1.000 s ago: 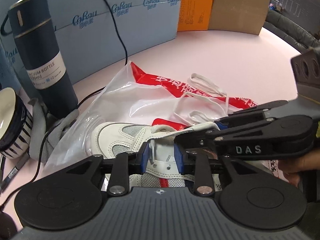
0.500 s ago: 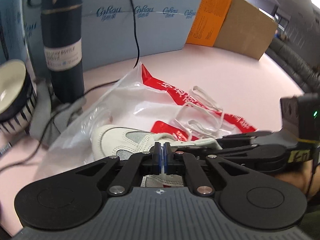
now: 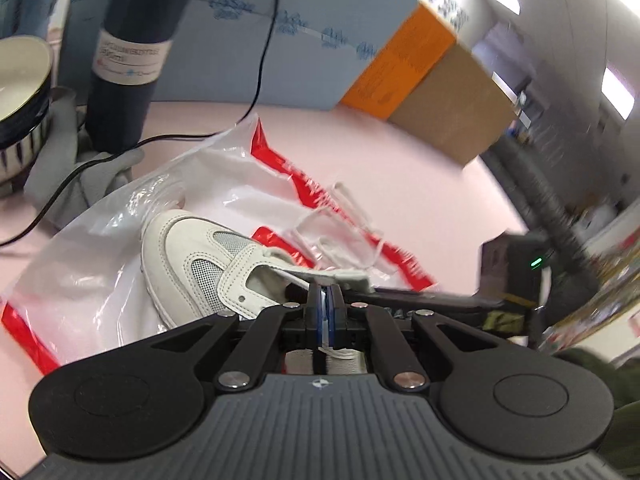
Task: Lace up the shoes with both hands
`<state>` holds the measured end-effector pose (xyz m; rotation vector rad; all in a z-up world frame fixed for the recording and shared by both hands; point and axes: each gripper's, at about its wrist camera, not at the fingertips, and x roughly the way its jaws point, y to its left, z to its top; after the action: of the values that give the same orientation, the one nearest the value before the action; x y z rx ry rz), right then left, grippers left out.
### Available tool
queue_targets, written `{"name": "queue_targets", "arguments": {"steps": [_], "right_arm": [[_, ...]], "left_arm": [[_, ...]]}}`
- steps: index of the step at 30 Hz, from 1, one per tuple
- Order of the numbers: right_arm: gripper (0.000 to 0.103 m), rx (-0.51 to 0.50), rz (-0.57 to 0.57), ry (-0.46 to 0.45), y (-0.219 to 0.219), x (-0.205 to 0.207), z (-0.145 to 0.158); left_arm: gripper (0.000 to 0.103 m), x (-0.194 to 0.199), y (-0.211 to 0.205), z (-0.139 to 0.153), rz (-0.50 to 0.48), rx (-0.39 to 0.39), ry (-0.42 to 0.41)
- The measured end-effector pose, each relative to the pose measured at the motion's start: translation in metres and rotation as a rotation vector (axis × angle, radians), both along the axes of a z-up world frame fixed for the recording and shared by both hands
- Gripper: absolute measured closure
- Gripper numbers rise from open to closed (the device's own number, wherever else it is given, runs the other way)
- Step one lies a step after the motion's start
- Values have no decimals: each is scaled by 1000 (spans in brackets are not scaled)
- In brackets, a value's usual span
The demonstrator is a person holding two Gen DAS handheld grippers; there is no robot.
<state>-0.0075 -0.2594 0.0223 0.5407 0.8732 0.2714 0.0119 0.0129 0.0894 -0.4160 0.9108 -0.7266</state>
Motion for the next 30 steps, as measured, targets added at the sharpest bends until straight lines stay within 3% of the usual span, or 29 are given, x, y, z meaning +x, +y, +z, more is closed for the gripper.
{"name": "queue_targets", "arguments": {"steps": [3,5,7,8,10,11,13,14,16,19,21,25,27,28,30], "right_arm": [[73,-2,0,-2,0,0,0],[73,-4,-4,-1,0,-1,-1],[73,-5,-5,-2,1,-1,0],[73,-6,-6,-1,1,-1,0],[73,-9,-7,-2,2,-1,0],[73,-9,-7,-2,2,-1,0],[73,-10,-5,-2,2,-1,1],[73,-8,-6,-2,1,-1,1],[73,-4,-7,-2,1,-1,0],[73,-3,-8,-4,1,-1,0],[73,-3,-8,-5,1,-1,0],[72,-1,-7,-6,0,-1,0],[72,3,-6,-8,0,-1,-1],[72,4,-6,-10,0,-2,-1],[68,-10,-2,-19,1,-3,0]], "left_arm": [[100,-6,16,4,30,-99,14],[103,-11,39,9,61,-280,6],[103,-20,58,23,123,-387,-53],[103,-23,65,33,158,-377,-93],[103,-29,69,51,204,-240,-186],[101,-30,66,57,223,-131,-219],[84,-28,55,55,214,9,-223],[76,-27,46,51,191,50,-225],[70,-28,23,41,127,149,-249],[68,-29,-22,21,7,327,-328],[68,-25,-39,4,-15,314,-321],[67,-18,-60,-12,33,342,-343],[78,-12,-63,-16,51,345,-322],[103,-11,-62,-18,55,338,-318],[102,-11,-60,-17,64,326,-328]]}}
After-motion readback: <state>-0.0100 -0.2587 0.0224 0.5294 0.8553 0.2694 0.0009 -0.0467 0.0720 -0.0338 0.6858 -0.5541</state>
